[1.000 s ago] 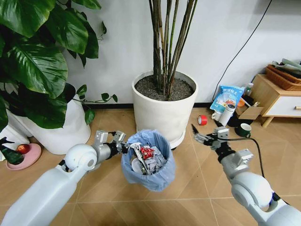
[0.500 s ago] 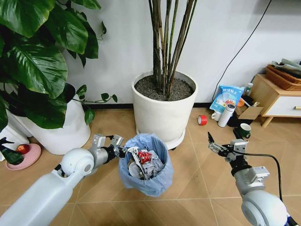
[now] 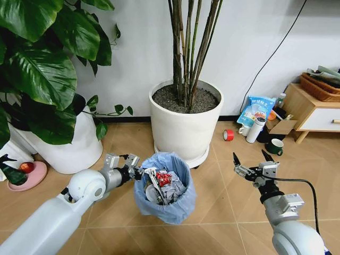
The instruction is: Pick up the trash bin and place the garbage on the floor into it.
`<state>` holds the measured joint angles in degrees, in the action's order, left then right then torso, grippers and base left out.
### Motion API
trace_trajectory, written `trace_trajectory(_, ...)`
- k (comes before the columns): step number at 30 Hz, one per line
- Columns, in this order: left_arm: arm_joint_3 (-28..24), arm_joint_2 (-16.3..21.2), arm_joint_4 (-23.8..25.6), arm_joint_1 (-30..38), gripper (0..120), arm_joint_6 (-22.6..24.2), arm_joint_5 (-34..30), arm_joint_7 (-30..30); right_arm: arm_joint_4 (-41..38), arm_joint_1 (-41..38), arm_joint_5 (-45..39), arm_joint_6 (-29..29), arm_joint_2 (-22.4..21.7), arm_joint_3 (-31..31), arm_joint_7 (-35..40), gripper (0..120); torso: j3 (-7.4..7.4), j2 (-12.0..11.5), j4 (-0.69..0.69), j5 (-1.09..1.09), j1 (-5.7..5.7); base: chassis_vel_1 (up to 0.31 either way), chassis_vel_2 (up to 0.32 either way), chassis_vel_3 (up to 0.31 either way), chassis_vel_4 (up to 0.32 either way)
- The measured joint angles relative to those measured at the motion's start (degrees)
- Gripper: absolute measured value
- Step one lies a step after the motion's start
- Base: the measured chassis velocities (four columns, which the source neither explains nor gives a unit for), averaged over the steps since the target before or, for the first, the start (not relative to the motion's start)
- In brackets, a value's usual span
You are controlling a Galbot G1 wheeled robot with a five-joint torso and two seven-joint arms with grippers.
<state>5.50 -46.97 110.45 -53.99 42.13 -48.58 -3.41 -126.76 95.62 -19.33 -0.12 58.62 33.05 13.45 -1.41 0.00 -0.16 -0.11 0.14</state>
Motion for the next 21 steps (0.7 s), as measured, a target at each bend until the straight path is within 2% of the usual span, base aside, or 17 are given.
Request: trace_trajectory(21, 0.39, 0.05, 1.79, -1.93, 0, 0.0, 0.66, 0.02, -1.99, 3.85, 3.55, 1.48, 1.65, 0.25, -0.25, 100, 0.01, 0.0, 0.02, 0.01, 0.0, 0.15, -0.141, -0.159, 0.145)
